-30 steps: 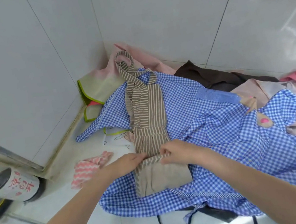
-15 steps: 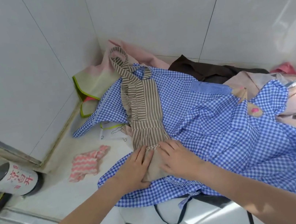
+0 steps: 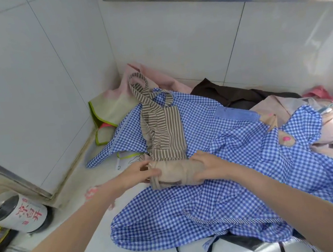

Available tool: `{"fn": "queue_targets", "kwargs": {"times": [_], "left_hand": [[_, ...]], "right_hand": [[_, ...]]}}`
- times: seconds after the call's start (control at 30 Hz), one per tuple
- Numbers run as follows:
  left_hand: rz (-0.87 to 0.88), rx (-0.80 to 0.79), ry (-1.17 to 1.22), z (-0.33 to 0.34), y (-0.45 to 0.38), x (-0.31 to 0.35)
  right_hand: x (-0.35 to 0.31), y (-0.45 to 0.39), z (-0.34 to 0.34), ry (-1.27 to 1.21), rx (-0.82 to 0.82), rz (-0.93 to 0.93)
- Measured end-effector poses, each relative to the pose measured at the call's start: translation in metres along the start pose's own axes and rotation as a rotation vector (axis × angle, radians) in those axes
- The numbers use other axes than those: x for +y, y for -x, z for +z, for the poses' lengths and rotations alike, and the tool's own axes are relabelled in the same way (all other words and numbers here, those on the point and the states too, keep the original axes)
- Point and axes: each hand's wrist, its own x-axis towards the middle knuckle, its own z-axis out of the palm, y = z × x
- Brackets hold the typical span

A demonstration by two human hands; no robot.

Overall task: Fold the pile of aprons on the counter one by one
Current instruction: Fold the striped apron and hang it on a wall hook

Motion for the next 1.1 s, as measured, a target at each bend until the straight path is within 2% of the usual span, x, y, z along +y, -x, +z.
{"fn": "queue_targets", "kwargs": {"times": [0.07, 0.2, 0.27, 0.3, 0.33, 0.37, 0.4, 0.43, 0.47, 0.5, 0.53, 0.57, 0.6, 0.67, 0.73, 0.8, 0.83, 0.87, 0.97, 1.03, 1.1], "left_hand": [[-0.077, 0.060, 0.146, 0.003, -0.002, -0.003], [-0.234, 0.169, 0.098, 0.017, -0.016, -0.005], [-0.282, 0.159, -0.055, 0.012, -0.023, 0.001], [-0.269, 0.180, -0.221, 0.007, -0.026, 0.003], [-0.223, 0.254, -0.426, 0.001, -0.031, 0.004], [-0.099, 0.380, -0.647, -0.002, -0.033, 0.005], [0.096, 0.501, -0.829, -0.003, -0.036, 0.008], [0.315, 0.542, -0.940, -0.001, -0.041, 0.013], [0.482, 0.483, -1.012, 0.002, -0.049, 0.014], [0.526, 0.317, -1.006, 0.007, -0.051, 0.019], [0.460, 0.147, -0.961, 0.012, -0.055, 0.019], [0.282, -0.008, -0.926, 0.015, -0.058, 0.020], [0.151, -0.083, -0.885, 0.015, -0.065, 0.015], [0.014, -0.093, -0.811, 0.014, -0.073, 0.008], [0.004, -0.085, -0.788, 0.013, -0.075, 0.003], [0.066, -0.060, -0.777, 0.012, -0.077, -0.002], [0.098, -0.045, -0.767, 0.013, -0.078, -0.004], [0.106, -0.039, -0.779, 0.014, -0.076, -0.005], [0.059, 0.008, -0.791, 0.016, -0.074, -0.008], [-0.018, 0.038, -0.683, 0.013, -0.079, -0.009], [-0.089, 0.041, -0.444, 0.005, -0.085, -0.010]], "right_hand": [[0.000, -0.009, -0.003, -0.081, 0.013, 0.084], [-0.002, -0.031, 0.016, -0.107, 0.114, 0.165], [-0.004, -0.039, 0.020, -0.081, 0.134, 0.175], [-0.005, -0.043, 0.020, -0.081, 0.133, 0.173], [-0.006, -0.046, 0.020, -0.078, 0.125, 0.178], [-0.005, -0.048, 0.021, -0.068, 0.121, 0.179], [-0.005, -0.049, 0.021, -0.050, 0.121, 0.177], [-0.003, -0.051, 0.020, -0.024, 0.122, 0.173], [-0.002, -0.053, 0.018, -0.001, 0.116, 0.181], [0.000, -0.055, 0.017, 0.015, 0.103, 0.179], [0.001, -0.057, 0.017, 0.007, 0.087, 0.182], [0.003, -0.059, 0.016, -0.026, 0.071, 0.197], [0.003, -0.060, 0.017, -0.042, 0.062, 0.207], [0.001, -0.061, 0.019, 0.000, 0.066, 0.207], [-0.005, -0.059, 0.023, 0.303, 0.208, 0.169], [-0.013, -0.053, 0.031, 0.631, 0.305, -0.115], [-0.013, -0.050, 0.037, 0.700, 0.277, -0.282], [-0.013, -0.046, 0.042, 0.736, 0.231, -0.355], [-0.005, -0.044, 0.056, 0.783, 0.173, -0.291], [-0.004, -0.044, 0.058, 0.850, 0.147, -0.248], [0.001, -0.050, 0.058, 0.911, 0.150, -0.221]]}}
